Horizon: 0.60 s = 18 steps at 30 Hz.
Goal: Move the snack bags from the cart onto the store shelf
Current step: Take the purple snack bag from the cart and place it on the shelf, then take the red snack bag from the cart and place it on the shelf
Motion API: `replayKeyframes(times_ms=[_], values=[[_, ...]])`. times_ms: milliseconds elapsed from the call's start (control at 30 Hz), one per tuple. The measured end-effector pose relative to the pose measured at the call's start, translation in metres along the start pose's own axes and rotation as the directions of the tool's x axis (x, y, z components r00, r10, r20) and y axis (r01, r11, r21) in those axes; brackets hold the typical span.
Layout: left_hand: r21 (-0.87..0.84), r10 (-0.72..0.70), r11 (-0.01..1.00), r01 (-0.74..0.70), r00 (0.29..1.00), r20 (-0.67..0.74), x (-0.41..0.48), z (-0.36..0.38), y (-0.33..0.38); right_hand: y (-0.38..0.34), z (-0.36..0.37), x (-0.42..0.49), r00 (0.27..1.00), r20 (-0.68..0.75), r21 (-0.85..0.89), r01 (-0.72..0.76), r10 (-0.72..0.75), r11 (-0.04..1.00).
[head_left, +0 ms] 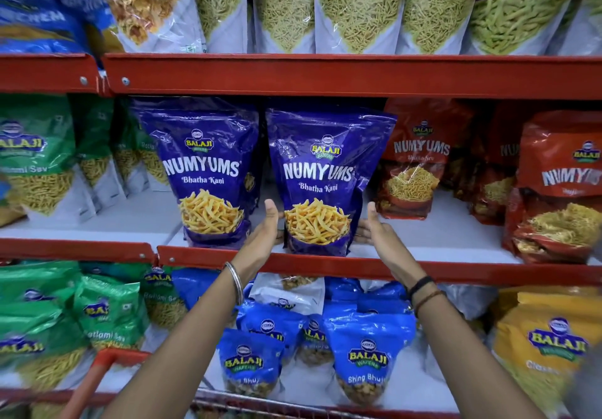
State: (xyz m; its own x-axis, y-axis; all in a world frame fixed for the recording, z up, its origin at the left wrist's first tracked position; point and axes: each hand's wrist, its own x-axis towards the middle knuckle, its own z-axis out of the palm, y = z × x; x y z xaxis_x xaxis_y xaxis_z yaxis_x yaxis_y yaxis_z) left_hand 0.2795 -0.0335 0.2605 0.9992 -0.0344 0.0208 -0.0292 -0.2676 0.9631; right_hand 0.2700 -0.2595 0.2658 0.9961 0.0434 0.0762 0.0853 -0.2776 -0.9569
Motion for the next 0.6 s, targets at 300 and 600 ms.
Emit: replayKeyframes(times_ms=[300,600], values=[[-0.051,0.395,0.900,-0.432,0.861,-0.320,-0.130,0.053,-0.047,0.057,-0.001,-0.143,0.947,-0.224,-0.021,0.232,-0.231,0.972],[0.110,-0.196,0.978,0.180,0.968,0.155,-0.256,0.128,-0.215,0.242,-0.031,-0.335,0.907,-0.209,-0.293,-0.414,0.365,0.862]])
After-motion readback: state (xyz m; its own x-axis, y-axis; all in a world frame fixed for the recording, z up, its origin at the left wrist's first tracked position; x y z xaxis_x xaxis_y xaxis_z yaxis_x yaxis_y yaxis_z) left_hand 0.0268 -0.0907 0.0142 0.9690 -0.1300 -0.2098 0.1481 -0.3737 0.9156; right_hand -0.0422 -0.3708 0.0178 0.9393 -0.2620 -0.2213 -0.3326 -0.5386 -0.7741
